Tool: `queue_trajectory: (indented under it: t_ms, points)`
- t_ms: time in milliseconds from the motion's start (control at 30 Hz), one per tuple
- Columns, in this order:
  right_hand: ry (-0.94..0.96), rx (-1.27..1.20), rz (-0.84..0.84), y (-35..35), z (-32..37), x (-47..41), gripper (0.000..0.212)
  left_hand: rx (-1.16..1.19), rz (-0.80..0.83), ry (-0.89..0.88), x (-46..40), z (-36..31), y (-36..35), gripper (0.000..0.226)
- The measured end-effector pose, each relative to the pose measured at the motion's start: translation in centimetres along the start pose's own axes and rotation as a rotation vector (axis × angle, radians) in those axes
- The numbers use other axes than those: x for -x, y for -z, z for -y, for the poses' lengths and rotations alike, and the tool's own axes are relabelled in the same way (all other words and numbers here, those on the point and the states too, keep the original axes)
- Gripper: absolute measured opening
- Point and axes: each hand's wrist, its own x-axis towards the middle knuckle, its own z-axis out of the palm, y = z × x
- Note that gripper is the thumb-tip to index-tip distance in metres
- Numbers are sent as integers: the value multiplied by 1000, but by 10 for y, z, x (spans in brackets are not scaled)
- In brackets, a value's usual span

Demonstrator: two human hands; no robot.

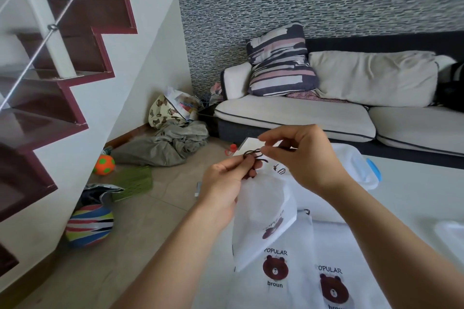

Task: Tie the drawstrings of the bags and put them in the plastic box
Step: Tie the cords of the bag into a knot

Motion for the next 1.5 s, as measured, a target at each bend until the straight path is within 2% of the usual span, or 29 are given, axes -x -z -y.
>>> queue_trajectory:
  t_ms: [100, 200, 400, 533, 733, 833, 933, 1100, 1333, 1500]
  points:
    - [-51, -18, -3, 4, 0, -1, 8, 131, -34, 35, -3, -4, 2, 14]
    - [-113, -13, 82, 1, -3, 1, 7, 246, -53, 31, -3, -6, 0, 14]
    - [-148, -160, 93, -9, -5, 4, 6, 90, -59, -26, -1, -2, -1, 19]
    - [-138, -183, -1, -17, -7, 6, 9, 57, -27, -23, 1, 2, -4, 31]
    - [-127, -160, -132, -25, -8, 13, 6, 115, 30, 58, 0, 0, -4, 17]
    - [-135, -135, -154, -28, -9, 14, 10, 73, 66, 39, 0, 2, -3, 24]
    - [-118, -93, -111, -26, -10, 13, 10, 61, 53, 26, 0, 4, -2, 20]
    - [-155, -120, 98, -12, -9, 7, 13, 72, -10, 15, -5, 4, 2, 27]
    - [-236, -176, 72, -9, -7, 6, 5, 164, -95, 17, -8, 3, -3, 27]
    - [-261, -75, 101, -8, -12, 5, 0, 195, -120, 46, -11, 3, 1, 11]
